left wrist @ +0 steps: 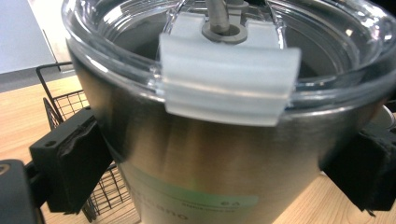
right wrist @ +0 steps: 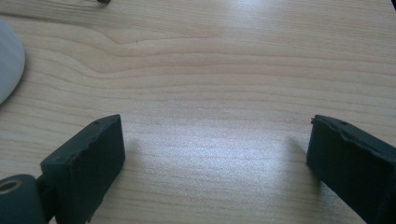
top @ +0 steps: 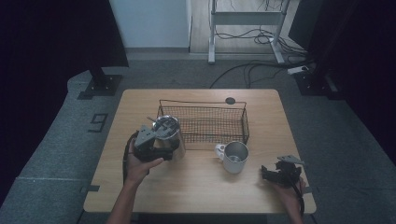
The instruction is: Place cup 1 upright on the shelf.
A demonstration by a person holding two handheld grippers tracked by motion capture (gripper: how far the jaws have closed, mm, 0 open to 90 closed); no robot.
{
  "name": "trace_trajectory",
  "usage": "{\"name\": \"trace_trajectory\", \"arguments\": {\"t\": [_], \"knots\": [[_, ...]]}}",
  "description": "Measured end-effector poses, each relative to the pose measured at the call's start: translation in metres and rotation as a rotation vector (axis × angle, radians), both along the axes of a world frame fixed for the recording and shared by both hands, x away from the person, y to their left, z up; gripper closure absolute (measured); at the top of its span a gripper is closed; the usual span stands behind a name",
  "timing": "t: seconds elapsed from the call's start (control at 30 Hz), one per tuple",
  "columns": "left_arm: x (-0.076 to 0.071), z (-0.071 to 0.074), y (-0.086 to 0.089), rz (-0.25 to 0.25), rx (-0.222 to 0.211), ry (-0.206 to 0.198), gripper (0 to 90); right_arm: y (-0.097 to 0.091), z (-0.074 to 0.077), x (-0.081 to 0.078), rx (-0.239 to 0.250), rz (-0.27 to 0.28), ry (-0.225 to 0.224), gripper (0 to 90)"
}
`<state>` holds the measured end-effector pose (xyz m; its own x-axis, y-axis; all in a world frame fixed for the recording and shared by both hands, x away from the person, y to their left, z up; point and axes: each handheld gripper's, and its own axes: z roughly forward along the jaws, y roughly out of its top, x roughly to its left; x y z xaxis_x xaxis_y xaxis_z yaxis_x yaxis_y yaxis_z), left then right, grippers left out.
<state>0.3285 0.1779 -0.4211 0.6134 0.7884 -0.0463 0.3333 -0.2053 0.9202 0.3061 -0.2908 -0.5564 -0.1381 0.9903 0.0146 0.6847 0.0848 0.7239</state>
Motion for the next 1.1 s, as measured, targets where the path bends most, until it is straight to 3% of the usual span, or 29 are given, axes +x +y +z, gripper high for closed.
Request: {"name": "trace_trajectory", "arguments": {"t": [1.1], "knots": [[0.011,0.018,0.0,0.003,-0.017,-0.02,4.3,0.0,0.0,0.0,0.001,-0.004,-0.001,4.5]]}}
